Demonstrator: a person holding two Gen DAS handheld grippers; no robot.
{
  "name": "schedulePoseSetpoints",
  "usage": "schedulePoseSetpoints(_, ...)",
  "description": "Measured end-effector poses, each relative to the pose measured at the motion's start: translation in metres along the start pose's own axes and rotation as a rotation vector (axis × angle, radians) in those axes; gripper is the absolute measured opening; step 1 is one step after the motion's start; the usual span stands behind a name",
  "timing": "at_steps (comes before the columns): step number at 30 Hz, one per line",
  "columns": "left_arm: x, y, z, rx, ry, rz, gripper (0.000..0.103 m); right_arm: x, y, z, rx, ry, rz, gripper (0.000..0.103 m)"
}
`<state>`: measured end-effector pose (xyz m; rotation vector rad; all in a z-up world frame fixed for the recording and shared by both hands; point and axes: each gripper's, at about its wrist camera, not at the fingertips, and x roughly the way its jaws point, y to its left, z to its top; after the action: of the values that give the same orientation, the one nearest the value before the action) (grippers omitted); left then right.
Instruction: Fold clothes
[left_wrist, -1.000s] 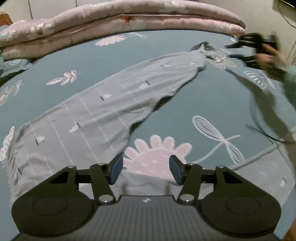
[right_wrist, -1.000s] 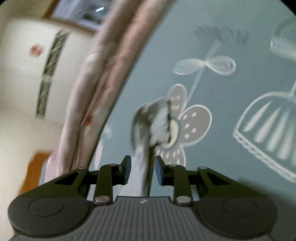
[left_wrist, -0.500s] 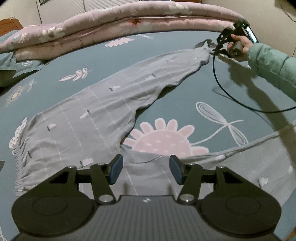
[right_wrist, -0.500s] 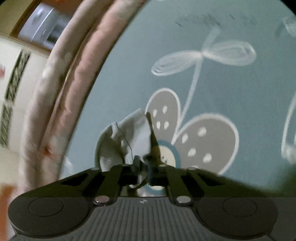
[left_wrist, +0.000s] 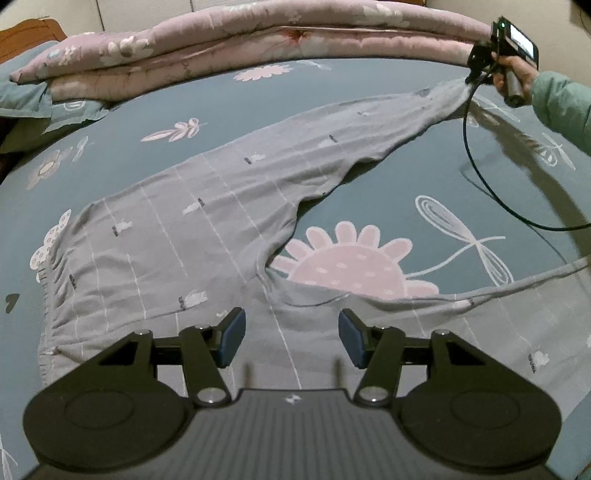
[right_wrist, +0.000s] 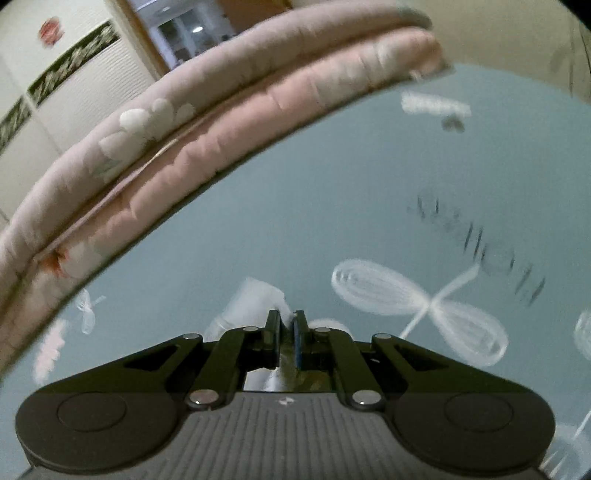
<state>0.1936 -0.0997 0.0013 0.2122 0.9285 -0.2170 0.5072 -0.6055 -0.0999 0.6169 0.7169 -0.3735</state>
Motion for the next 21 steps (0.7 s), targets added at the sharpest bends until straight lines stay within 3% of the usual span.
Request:
schedulePoseSetpoints(5, 0.002, 0.005, 0.0, -0.009, 0.006, 0.004, 0.056, 0.014, 0.007, 0.001, -0.142, 0.048, -0.132, 0.012)
schedulePoseSetpoints(8, 0.0, 0.007, 0.0, -0.015, 0.001, 0.0, 0.056, 0.026, -0.002, -0.007, -0.156, 0.074, -0.217, 0.013)
schedulePoseSetpoints(10, -0.002, 0.008, 0.0, -0.007, -0.007, -0.005, 0.056, 0.021, -0.009, -0.007, -0.121, 0.048, -0.234, 0.014)
schedulePoseSetpoints(14, -0.002, 0.008, 0.001, -0.004, -0.014, -0.005, 0.057, -0.004, -0.006, -0.005, -0.085, -0.015, -0.063, 0.014)
schedulePoseSetpoints(16, 0.0, 0.007, 0.001, -0.001, -0.013, -0.006, 0.057, -0.004, 0.008, -0.007, -0.127, 0.004, 0.043, 0.017)
schedulePoseSetpoints(18, 0.001, 0.006, 0.0, 0.001, -0.013, -0.004, 0.057, 0.009, 0.023, -0.015, -0.199, 0.056, 0.052, 0.02)
schedulePoseSetpoints(21, -0.001, 0.006, -0.002, 0.002, -0.014, 0.0, 0.057, 0.037, 0.034, -0.03, -0.279, 0.089, -0.008, 0.02)
